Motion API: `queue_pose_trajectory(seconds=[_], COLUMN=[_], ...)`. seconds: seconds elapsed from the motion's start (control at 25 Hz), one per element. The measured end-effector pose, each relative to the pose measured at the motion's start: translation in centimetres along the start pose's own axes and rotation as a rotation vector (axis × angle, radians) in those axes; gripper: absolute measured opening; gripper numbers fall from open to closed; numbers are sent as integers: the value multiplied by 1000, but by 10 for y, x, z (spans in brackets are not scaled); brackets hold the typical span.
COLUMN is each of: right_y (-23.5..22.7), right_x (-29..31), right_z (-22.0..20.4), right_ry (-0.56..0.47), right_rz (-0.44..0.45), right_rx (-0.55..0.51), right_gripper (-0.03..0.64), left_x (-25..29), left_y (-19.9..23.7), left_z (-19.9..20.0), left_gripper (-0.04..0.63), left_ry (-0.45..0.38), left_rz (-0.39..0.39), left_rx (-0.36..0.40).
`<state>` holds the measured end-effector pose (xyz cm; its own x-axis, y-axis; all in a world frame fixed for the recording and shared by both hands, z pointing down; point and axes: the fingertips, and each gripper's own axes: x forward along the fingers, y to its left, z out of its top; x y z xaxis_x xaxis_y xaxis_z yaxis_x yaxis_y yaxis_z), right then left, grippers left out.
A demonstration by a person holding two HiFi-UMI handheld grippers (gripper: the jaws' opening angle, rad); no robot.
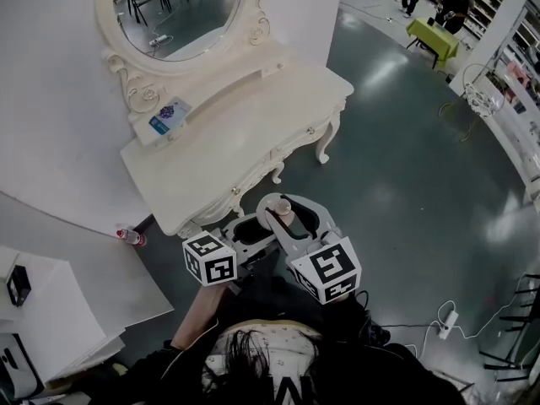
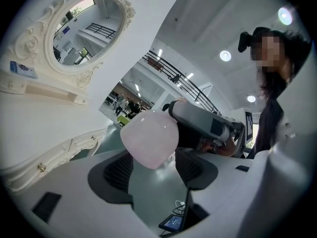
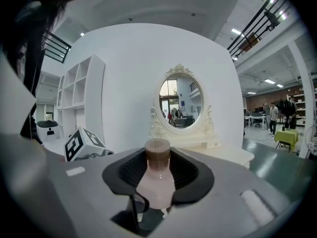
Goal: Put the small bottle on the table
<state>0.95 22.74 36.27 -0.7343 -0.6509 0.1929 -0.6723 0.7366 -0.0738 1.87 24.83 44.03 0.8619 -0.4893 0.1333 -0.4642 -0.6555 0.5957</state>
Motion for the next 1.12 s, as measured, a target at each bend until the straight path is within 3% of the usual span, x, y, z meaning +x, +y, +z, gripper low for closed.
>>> queue_pose_trajectory(seconds=[0.32,1.12], right_y=[-35,-180], right_x=[25,154], right_z=[-5,25], right_ry=[23,77], right_rz=[-26,-83], right_rx=[10,46], right_gripper=[150,150], left_x=[26,121], left_y=[30,160], left_z=[12,120], left_gripper=[250,250], left_ry=[23,77], left_rz=[-23,-70], left_rx=[-20,-44])
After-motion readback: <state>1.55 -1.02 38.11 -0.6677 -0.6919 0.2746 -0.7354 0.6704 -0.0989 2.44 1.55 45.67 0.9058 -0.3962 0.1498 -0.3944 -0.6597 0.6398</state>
